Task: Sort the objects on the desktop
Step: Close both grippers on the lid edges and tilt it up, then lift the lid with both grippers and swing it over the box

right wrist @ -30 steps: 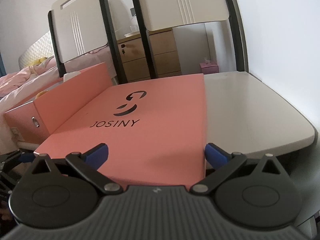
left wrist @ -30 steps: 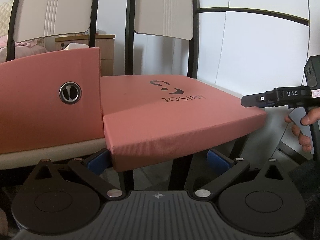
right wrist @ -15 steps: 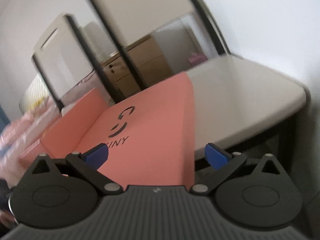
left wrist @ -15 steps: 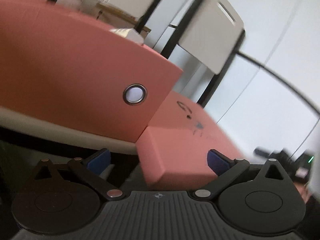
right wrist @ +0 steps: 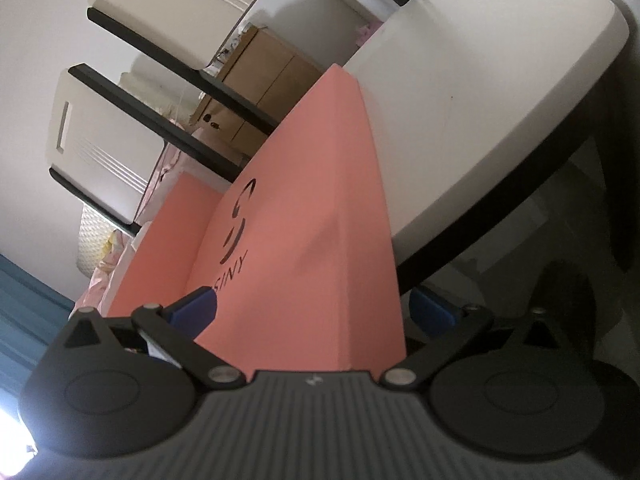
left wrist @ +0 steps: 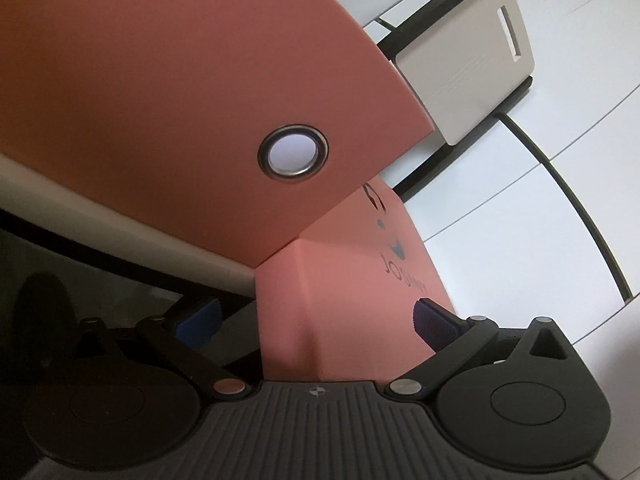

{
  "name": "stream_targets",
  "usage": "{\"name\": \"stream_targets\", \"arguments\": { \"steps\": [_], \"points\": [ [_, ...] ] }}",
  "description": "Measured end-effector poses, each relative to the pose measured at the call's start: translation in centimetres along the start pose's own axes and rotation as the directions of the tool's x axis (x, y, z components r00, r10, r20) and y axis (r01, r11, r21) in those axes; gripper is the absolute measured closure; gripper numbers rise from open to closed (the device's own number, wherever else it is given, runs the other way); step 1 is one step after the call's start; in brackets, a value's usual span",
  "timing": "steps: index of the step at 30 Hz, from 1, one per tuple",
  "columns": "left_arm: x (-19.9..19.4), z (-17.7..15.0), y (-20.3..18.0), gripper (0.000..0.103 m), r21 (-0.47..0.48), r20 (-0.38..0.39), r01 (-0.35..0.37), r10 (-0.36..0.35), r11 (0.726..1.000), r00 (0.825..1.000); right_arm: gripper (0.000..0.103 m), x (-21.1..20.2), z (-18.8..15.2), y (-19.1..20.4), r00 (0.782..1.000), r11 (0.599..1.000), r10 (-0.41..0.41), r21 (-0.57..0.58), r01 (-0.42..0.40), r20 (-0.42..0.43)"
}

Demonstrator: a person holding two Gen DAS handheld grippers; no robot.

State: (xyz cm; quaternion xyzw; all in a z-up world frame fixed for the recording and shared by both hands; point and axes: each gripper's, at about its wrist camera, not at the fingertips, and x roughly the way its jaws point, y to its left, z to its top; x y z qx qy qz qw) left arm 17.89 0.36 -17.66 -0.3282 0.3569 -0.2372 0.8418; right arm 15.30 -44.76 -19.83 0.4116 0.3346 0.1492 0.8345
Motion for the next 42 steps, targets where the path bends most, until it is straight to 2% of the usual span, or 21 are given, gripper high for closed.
{"name": "stream_targets", "arguments": {
  "steps": [2,4,6,9,16,24,29,42],
  "points": [
    [0.2,0.0,0.0,0.004,0.001,-0.017,0.004,-0.004,1.000,1.000,0.001,0.0,0.1,-0.2,1.000,1.000,0.002,0.014,-0.002,0.002],
    [0.4,0.0,0.1,0.010,0.004,-0.039,0.003,-0.003,1.000,0.999,0.009,0.1,0.1,-0.2,1.000,1.000,0.001,0.020,-0.001,-0.004],
    [0.6,-0.1,0.2,0.021,0.008,-0.066,-0.004,0.004,1.000,0.998,0.018,0.2,0.1,-0.1,1.000,1.000,-0.005,0.015,0.006,-0.007],
    [0.8,-0.5,-0.3,0.027,0.028,-0.081,0.015,-0.013,0.999,0.997,0.025,0.2,0.0,0.0,1.000,1.000,0.011,0.005,-0.011,-0.021],
    [-0.2,-1.4,-0.9,0.026,0.052,-0.059,0.025,-0.022,0.998,0.998,0.030,-1.0,-0.4,0.8,1.000,0.999,0.004,-0.048,-0.005,-0.018],
    [-3.1,-0.9,-3.5,0.025,0.100,-0.021,0.055,-0.054,0.993,0.998,0.031,-4.4,-0.8,3.0,0.997,0.991,0.035,-0.128,-0.027,0.063],
    [-3.4,-0.5,-5.7,0.024,0.120,-0.017,0.090,-0.088,0.989,0.996,0.031,-6.8,-0.9,4.2,0.992,0.989,0.045,-0.148,-0.027,0.115],
    [-5.4,0.1,-8.2,0.024,0.183,0.025,0.154,-0.161,0.971,0.987,0.031,-10.7,-0.8,6.2,0.981,0.982,0.079,-0.184,-0.046,0.177]
  ]
}}
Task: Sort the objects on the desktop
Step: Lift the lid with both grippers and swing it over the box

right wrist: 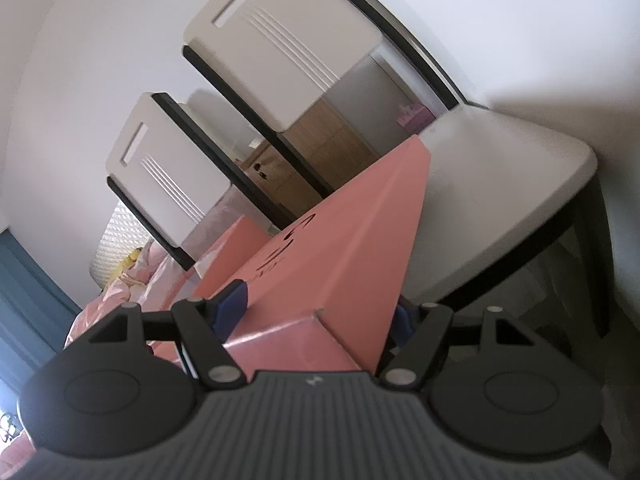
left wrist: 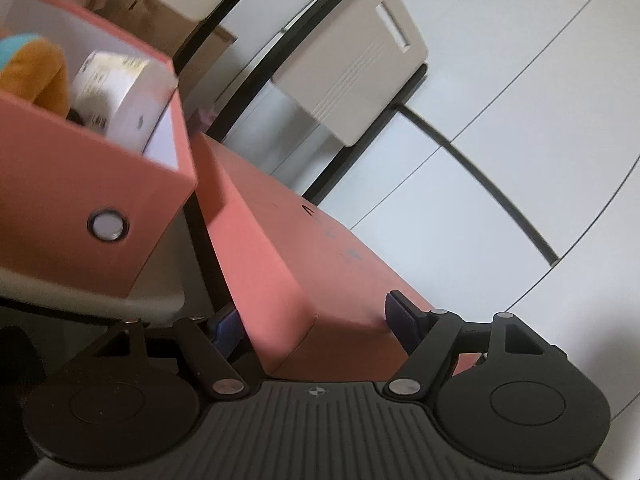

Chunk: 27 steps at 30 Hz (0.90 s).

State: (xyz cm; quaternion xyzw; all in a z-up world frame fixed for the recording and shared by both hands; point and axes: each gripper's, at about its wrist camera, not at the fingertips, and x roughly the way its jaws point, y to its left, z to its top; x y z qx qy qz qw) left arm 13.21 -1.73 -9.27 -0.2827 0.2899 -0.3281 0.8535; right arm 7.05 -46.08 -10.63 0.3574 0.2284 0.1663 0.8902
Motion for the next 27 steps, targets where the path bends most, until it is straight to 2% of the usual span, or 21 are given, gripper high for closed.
{"name": "stream_targets", "arguments": {
  "steps": [9,18,22,27],
  "points": [
    [-2.9,2.3,-0.7,0.024,0.026,0.080,0.018,-0.020,1.000,0.997,0.031,0.2,1.8,3.9,0.998,0.997,0.051,-0.059,-0.050,0.021],
    [-7.7,5.6,1.0,0.024,0.049,0.208,-0.036,0.025,0.998,0.978,0.031,5.6,2.6,8.3,0.988,0.985,0.151,-0.081,-0.151,-0.011],
    [-10.4,6.5,2.4,0.024,0.036,0.288,-0.096,0.081,0.995,0.954,0.031,9.8,2.6,10.3,0.975,0.972,0.214,-0.084,-0.218,-0.050],
    [-14.0,6.9,4.6,0.024,-0.001,0.376,-0.174,0.161,0.985,0.912,0.031,15.5,1.5,12.5,0.952,0.953,0.286,-0.066,-0.294,-0.110]
  ]
}}
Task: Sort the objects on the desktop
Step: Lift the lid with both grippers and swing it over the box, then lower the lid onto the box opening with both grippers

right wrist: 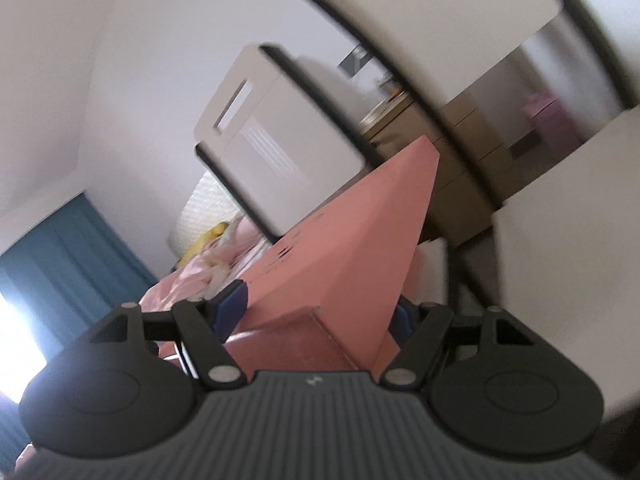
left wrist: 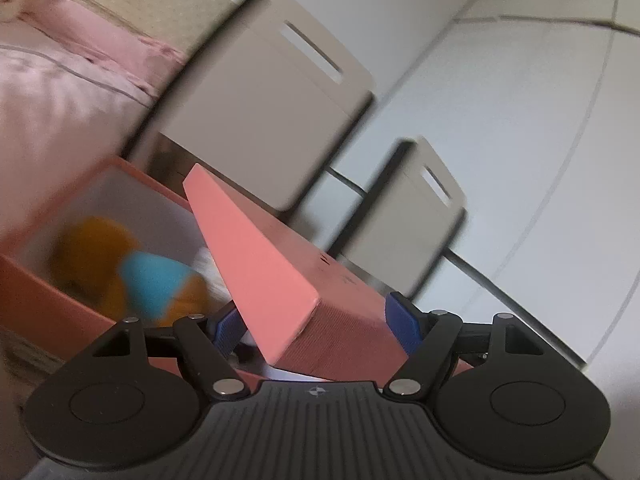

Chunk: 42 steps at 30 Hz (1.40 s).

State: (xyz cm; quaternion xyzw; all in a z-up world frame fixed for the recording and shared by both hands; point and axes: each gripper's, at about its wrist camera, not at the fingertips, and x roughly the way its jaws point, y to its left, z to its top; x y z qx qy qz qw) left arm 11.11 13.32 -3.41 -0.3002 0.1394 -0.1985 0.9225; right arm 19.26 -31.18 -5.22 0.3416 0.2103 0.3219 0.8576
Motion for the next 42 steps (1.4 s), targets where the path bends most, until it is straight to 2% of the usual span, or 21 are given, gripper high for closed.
{"name": "stream_targets", "arguments": {
  "steps": [6,9,13,20,23,27,31,35,38,42],
  "points": [
    [-1.9,1.0,3.7,0.025,-0.049,0.069,-0.081,0.084,0.995,0.994,0.031,7.3,-1.2,0.7,0.997,0.998,0.058,-0.002,-0.058,-0.059],
    [-2.2,1.1,4.9,0.025,-0.068,0.094,-0.110,0.116,0.992,0.989,0.031,9.1,-1.8,1.1,0.995,0.997,0.073,-0.021,-0.075,-0.068],
    [-1.9,1.0,6.3,0.025,-0.116,0.104,-0.130,0.142,0.985,0.984,0.031,10.4,-2.5,1.1,0.995,0.996,0.074,-0.037,-0.077,-0.073],
    [-2.0,1.1,7.7,0.029,-0.221,0.130,-0.111,0.142,0.969,0.981,0.028,10.5,-3.6,2.2,0.998,0.994,0.051,-0.095,-0.054,-0.029],
    [-1.8,1.1,8.3,0.031,-0.262,0.131,-0.105,0.143,0.959,0.981,0.023,11.0,-3.7,2.1,0.998,0.994,0.032,-0.101,-0.036,-0.046],
    [-1.7,1.1,7.9,0.031,-0.239,0.122,-0.153,0.186,0.959,0.975,0.014,11.5,-4.4,2.3,0.998,0.993,-0.001,-0.116,-0.006,-0.062],
    [-1.7,1.1,8.1,0.031,-0.248,0.121,-0.172,0.207,0.953,0.971,0.001,11.5,-4.8,3.1,0.995,0.975,-0.093,-0.205,0.082,-0.047],
    [-1.6,1.0,7.8,0.028,-0.223,0.123,-0.195,0.226,0.955,0.966,0.000,10.6,-4.5,3.4,0.993,0.954,-0.117,-0.274,0.118,0.020],
    [-1.5,0.9,7.2,0.026,-0.184,0.128,-0.221,0.246,0.958,0.961,0.000,10.5,-4.7,3.1,0.992,0.953,-0.126,-0.279,0.122,0.004],
    [-1.4,0.3,6.2,0.024,-0.113,0.144,-0.281,0.295,0.953,0.944,0.000,9.9,-4.9,3.3,0.993,0.943,-0.119,-0.313,0.116,0.011]
  ]
}}
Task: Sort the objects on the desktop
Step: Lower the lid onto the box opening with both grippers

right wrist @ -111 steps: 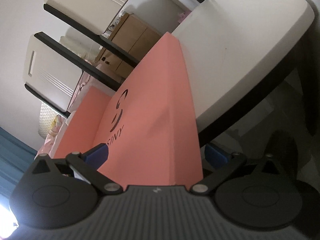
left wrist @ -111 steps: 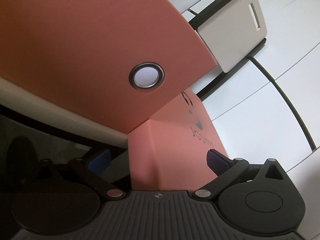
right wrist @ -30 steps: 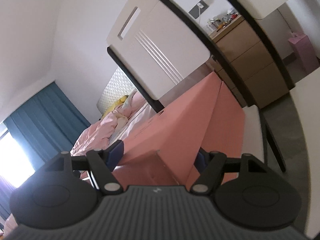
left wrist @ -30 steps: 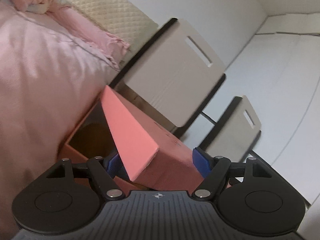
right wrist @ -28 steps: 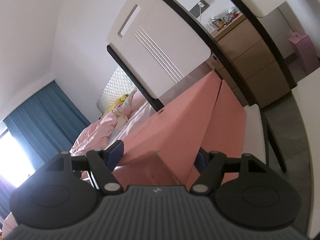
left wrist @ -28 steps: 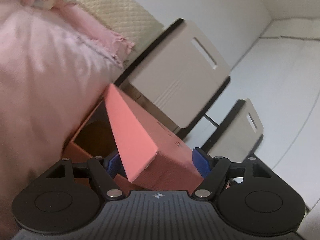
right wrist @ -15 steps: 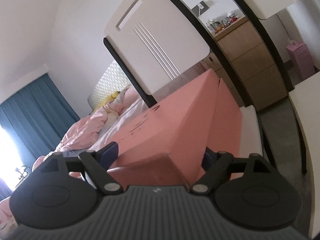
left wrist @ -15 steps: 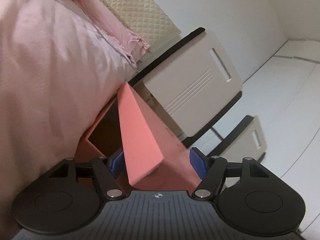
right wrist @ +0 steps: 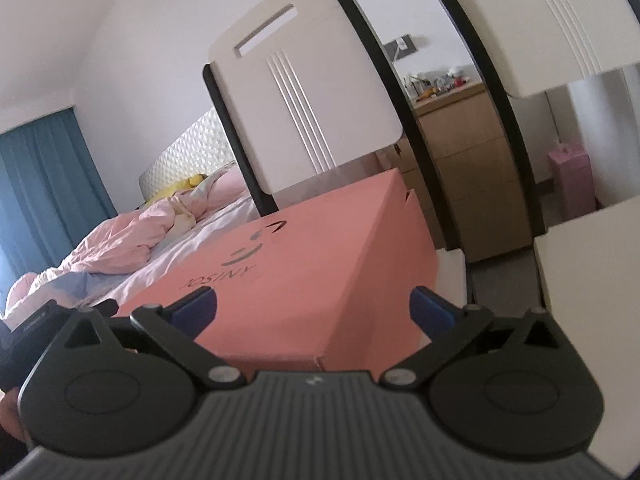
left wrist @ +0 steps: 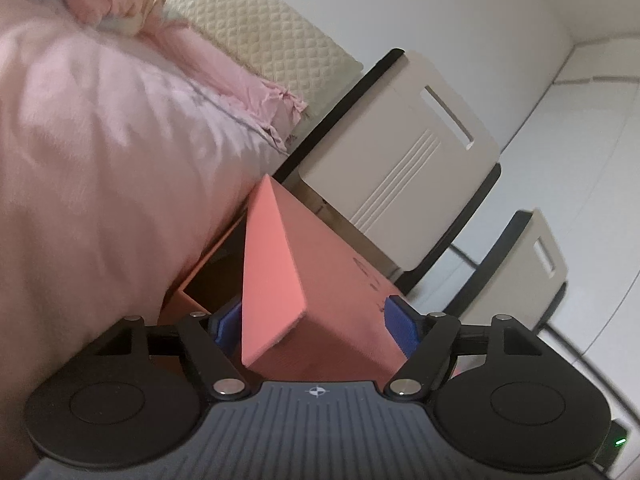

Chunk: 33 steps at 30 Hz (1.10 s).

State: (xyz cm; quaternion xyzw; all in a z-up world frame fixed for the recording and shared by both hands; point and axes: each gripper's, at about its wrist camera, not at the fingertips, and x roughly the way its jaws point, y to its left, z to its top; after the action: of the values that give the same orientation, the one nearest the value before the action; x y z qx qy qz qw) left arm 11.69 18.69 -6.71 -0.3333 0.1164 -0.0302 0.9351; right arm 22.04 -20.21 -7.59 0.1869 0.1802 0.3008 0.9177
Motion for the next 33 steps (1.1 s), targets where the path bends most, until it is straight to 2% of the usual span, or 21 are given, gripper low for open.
{"name": "stream_targets", "arguments": {
  "steps": [4,6,8,10,15,19,23,28,31,33],
  "points": [
    [-0.3,-0.9,-1.7,0.020,0.116,0.067,-0.092,0.084,0.989,0.994,0.001,-0.6,-0.3,0.9,1.000,0.997,0.025,-0.074,-0.024,0.014],
    [-0.6,-1.5,-2.8,0.012,0.197,0.134,-0.152,0.127,0.968,0.983,0.003,-0.6,-0.4,1.3,1.000,0.994,0.028,-0.103,-0.026,0.014],
    [-1.0,-2.1,-3.7,0.011,0.271,0.207,-0.220,0.167,0.937,0.964,0.010,-0.5,-0.6,1.6,1.000,0.992,0.031,-0.120,-0.030,0.006],
    [-0.8,-2.4,-4.1,0.011,0.299,0.225,-0.250,0.187,0.921,0.956,0.013,-0.4,-0.8,1.6,1.000,0.992,0.028,-0.124,-0.029,-0.009],
    [-0.9,-2.6,-4.3,0.011,0.318,0.230,-0.256,0.187,0.913,0.955,0.014,-0.7,-0.7,1.4,1.000,0.993,0.012,-0.121,-0.011,0.006],
    [-0.8,-2.8,-4.8,0.011,0.345,0.231,-0.260,0.187,0.902,0.955,0.014,-0.6,-0.9,0.4,0.997,0.992,-0.076,-0.100,0.075,0.000],
    [-0.9,-2.9,-4.9,0.011,0.362,0.225,-0.245,0.171,0.899,0.959,0.014,-0.7,-1.0,-0.6,0.993,0.992,-0.113,-0.064,0.111,-0.023],
    [-0.9,-3.1,-5.1,0.011,0.385,0.205,-0.222,0.152,0.896,0.967,0.014,-0.4,-1.6,-1.5,0.992,0.994,-0.107,-0.013,0.106,-0.074],
    [-0.6,-3.6,-5.5,0.011,0.421,0.201,-0.233,0.160,0.877,0.967,0.014,-0.1,-2.0,-2.3,0.992,0.994,-0.073,0.076,0.082,-0.106],
    [-0.3,-4.0,-5.8,0.011,0.445,0.196,-0.239,0.166,0.863,0.966,0.015,0.0,-2.1,-2.3,0.992,0.993,-0.056,0.097,0.067,-0.111]
  ]
}}
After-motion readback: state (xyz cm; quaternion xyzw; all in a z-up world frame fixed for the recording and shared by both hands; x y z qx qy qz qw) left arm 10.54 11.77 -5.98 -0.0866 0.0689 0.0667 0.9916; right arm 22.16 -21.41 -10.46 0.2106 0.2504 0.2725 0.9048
